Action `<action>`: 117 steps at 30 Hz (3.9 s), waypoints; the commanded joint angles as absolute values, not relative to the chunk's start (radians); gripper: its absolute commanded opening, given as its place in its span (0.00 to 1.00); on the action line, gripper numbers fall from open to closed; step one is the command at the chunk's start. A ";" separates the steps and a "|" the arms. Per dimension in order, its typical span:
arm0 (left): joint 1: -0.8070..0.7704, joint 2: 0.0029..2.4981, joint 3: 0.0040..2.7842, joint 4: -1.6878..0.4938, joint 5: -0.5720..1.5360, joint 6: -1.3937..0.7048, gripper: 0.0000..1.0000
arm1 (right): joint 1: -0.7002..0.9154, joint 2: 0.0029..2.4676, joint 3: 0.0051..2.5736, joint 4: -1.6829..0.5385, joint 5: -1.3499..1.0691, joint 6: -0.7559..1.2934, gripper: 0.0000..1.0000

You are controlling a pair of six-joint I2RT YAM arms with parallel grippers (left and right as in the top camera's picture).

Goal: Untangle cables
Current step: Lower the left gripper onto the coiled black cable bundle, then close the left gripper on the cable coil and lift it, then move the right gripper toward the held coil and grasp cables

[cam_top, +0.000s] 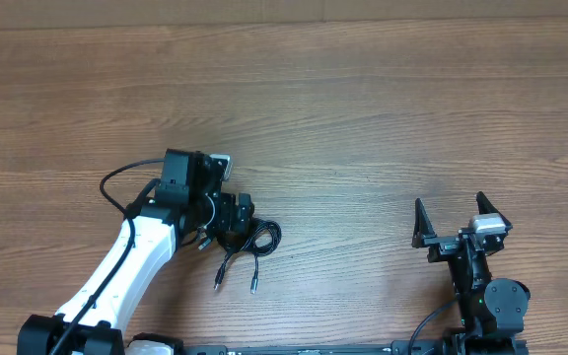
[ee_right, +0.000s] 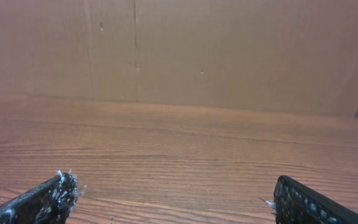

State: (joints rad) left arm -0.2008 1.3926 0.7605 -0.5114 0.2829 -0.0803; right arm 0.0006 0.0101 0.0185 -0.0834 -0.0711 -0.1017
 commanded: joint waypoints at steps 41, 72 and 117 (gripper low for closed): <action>-0.451 1.636 0.892 -0.784 0.198 0.131 0.41 | -0.002 0.003 0.008 -0.080 -0.069 -0.102 1.00; -0.450 1.633 1.298 -0.741 0.762 0.073 0.04 | -0.002 0.003 0.008 -0.080 -0.069 -0.102 1.00; -0.345 1.633 1.298 -0.933 1.357 0.626 0.04 | -0.002 0.385 0.694 -0.648 -0.358 0.414 1.00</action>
State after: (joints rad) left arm -0.3450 1.6348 1.2724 -0.9432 1.2373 0.5560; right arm 0.0006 0.2871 0.5758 -0.5743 -0.3450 0.4393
